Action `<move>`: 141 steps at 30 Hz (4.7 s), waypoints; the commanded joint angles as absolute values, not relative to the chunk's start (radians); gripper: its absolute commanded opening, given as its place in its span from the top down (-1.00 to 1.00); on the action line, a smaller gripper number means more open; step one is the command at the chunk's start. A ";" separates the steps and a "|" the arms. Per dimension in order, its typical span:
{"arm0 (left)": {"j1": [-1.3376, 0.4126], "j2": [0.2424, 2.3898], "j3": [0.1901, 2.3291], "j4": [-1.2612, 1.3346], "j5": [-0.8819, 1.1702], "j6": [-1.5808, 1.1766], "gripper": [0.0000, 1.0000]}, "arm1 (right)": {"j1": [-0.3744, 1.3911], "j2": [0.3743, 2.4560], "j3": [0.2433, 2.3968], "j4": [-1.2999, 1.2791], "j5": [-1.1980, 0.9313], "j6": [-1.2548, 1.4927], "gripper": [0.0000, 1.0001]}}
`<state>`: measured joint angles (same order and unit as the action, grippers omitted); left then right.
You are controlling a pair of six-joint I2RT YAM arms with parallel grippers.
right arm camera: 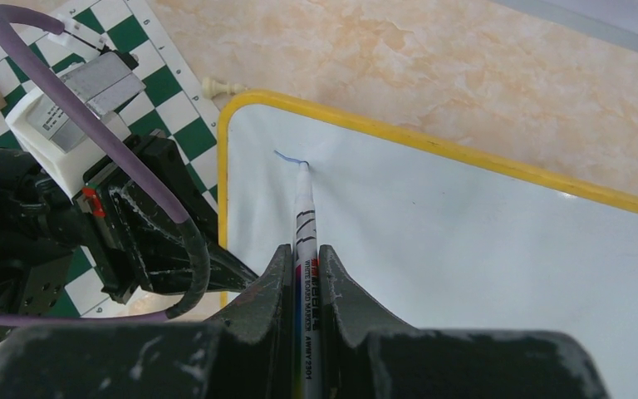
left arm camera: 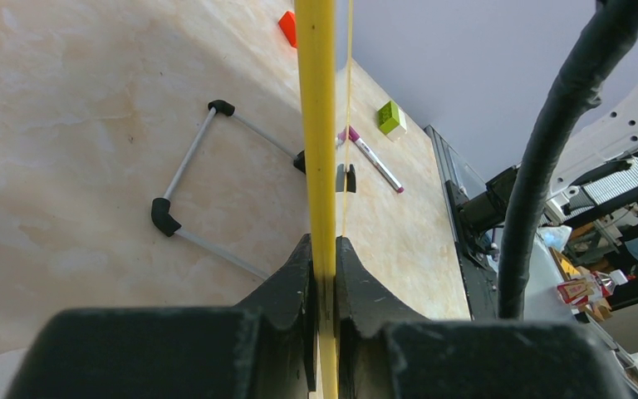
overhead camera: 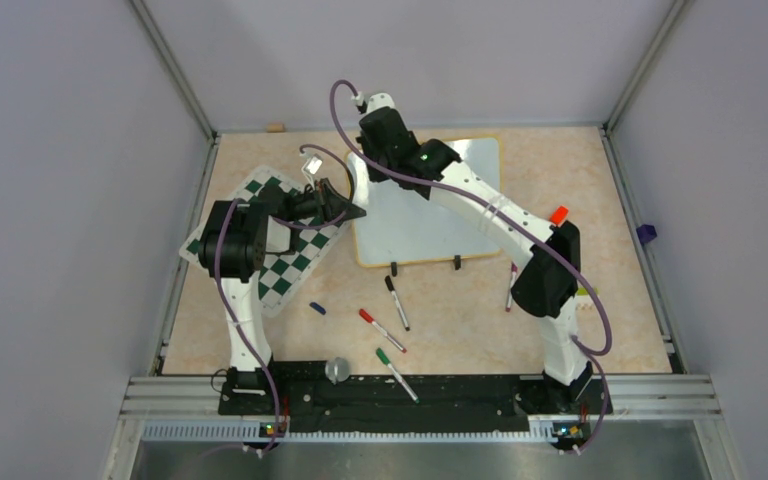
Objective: Write a sentence on the whiteboard
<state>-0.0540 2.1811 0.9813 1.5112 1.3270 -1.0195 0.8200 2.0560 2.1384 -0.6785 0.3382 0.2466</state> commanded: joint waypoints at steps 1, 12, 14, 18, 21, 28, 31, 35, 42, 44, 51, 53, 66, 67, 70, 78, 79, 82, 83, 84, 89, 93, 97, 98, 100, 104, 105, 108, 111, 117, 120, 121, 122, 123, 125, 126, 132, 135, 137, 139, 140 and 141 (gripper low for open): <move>-0.054 2.141 0.966 1.618 1.362 -0.950 1.00 | 0.818 2.054 2.180 -0.701 0.416 0.240 1.00; -0.054 2.141 0.966 1.618 1.362 -0.948 1.00 | 0.818 2.024 2.189 -0.687 0.382 0.232 1.00; -0.054 2.141 0.966 1.618 1.362 -0.949 1.00 | 0.818 2.007 2.177 -0.672 0.364 0.226 1.00; -0.054 2.141 0.966 1.618 1.362 -0.949 1.00 | 0.818 1.955 2.113 -0.605 0.325 0.216 1.00; -0.054 2.142 0.966 1.618 1.361 -0.949 1.00 | 0.819 1.933 2.086 -0.579 0.314 0.209 1.00; -0.054 2.142 0.970 1.618 1.363 -0.950 1.00 | 0.818 1.943 2.086 -0.581 0.288 0.208 1.00; -0.054 2.141 0.969 1.618 1.365 -0.950 1.00 | 0.819 1.951 2.091 -0.586 0.286 0.210 1.00; -0.054 2.140 0.968 1.618 1.365 -0.950 1.00 | 0.818 1.965 2.093 -0.596 0.288 0.216 1.00; -0.054 2.139 0.963 1.618 1.364 -0.946 1.00 | 0.818 1.990 2.108 -0.600 0.280 0.222 1.00; -0.055 2.139 0.963 1.617 1.364 -0.947 1.00 | 0.818 2.000 2.117 -0.602 0.279 0.222 1.00; -0.054 2.139 0.965 1.618 1.364 -0.946 1.00 | 0.818 2.019 2.135 -0.610 0.274 0.218 1.00; -0.054 2.140 0.965 1.618 1.364 -0.946 1.00 | 0.818 2.021 2.136 -0.610 0.276 0.217 1.00; -0.054 2.140 0.966 1.618 1.365 -0.947 1.00 | 0.818 2.029 2.132 -0.632 0.313 0.219 1.00; -0.054 2.140 0.965 1.618 1.365 -0.946 1.00 | 0.819 2.030 2.132 -0.632 0.317 0.219 1.00; -0.054 2.139 0.963 1.618 1.365 -0.945 1.00 | 0.817 2.032 2.135 -0.632 0.324 0.219 1.00; -0.054 2.137 0.960 1.618 1.364 -0.944 1.00 | 0.817 2.036 2.132 -0.643 0.331 0.222 1.00; -0.054 2.136 0.960 1.618 1.364 -0.943 1.00 | 0.816 2.037 2.132 -0.643 0.331 0.224 1.00; -0.054 2.137 0.960 1.618 1.362 -0.943 1.00 | 0.817 2.039 2.132 -0.644 0.333 0.223 1.00; -0.054 2.135 0.959 1.618 1.362 -0.943 1.00 | 0.817 2.039 2.133 -0.646 0.334 0.224 1.00; -0.054 2.135 0.958 1.618 1.362 -0.942 1.00 | 0.817 2.041 2.133 -0.646 0.332 0.225 1.00; -0.054 2.132 0.955 1.618 1.363 -0.939 1.00 | 0.817 2.044 2.138 -0.646 0.332 0.224 1.00; -0.054 2.130 0.954 1.618 1.363 -0.937 1.00 | 0.817 2.046 2.140 -0.648 0.334 0.224 1.00; -0.054 2.131 0.955 1.618 1.362 -0.938 1.00 | 0.816 2.045 2.139 -0.662 0.329 0.224 1.00; -0.054 2.132 0.956 1.618 1.363 -0.939 1.00 | 0.816 2.043 2.137 -0.667 0.328 0.226 1.00; -0.054 2.132 0.956 1.617 1.364 -0.939 1.00 | 0.817 2.039 2.130 -0.669 0.325 0.226 1.00; -0.055 2.129 0.954 1.618 1.363 -0.937 1.00 | 0.817 2.026 2.110 -0.670 0.311 0.228 1.00; -0.055 2.129 0.954 1.618 1.363 -0.937 1.00 | 0.817 2.025 2.104 -0.670 0.307 0.229 1.00; -0.055 2.129 0.954 1.618 1.365 -0.937 1.00 | 0.817 2.019 2.093 -0.672 0.297 0.233 1.00; -0.055 2.130 0.957 1.618 1.365 -0.937 1.00 | 0.817 2.014 2.085 -0.680 0.287 0.234 1.00; -0.055 2.132 0.957 1.618 1.362 -0.939 1.00 | 0.816 1.998 2.057 -0.692 0.284 0.238 1.00; -0.055 2.131 0.957 1.618 1.363 -0.939 1.00 | 0.817 1.993 2.049 -0.692 0.276 0.240 1.00; -0.055 2.131 0.957 1.618 1.364 -0.939 1.00 | 0.818 1.991 2.047 -0.694 0.274 0.240 1.00; -0.055 2.130 0.957 1.618 1.364 -0.939 1.00 | 0.817 1.990 2.045 -0.697 0.270 0.241 1.00; -0.055 2.130 0.957 1.618 1.365 -0.939 1.00 | 0.817 1.987 2.044 -0.701 0.267 0.244 1.00; -0.055 2.130 0.957 1.617 1.366 -0.937 1.00 | 0.817 1.977 2.024 -0.703 0.260 0.251 1.00; -0.055 2.131 0.957 1.618 1.366 -0.937 1.00 | 0.818 1.972 2.012 -0.701 0.256 0.256 1.00; -0.055 2.132 0.960 1.618 1.367 -0.940 1.00 | 0.816 1.962 2.036 -0.695 0.263 0.261 1.00; -0.055 2.132 0.960 1.618 1.367 -0.940 1.00 | 0.809 1.956 2.067 -0.685 0.228 0.261 1.00; -0.055 2.132 0.960 1.618 1.367 -0.940 1.00 | 0.807 1.941 2.067 -0.665 0.217 0.260 1.00; -0.055 2.131 0.959 1.618 1.367 -0.938 1.00 | 0.807 1.914 2.045 -0.634 0.211 0.255 1.00; -0.055 2.130 0.960 1.618 1.367 -0.939 1.00 | 0.806 1.902 2.031 -0.611 0.210 0.253 1.00; -0.055 2.131 0.959 1.618 1.366 -0.939 1.00 | 0.806 1.889 2.015 -0.596 0.210 0.252 1.00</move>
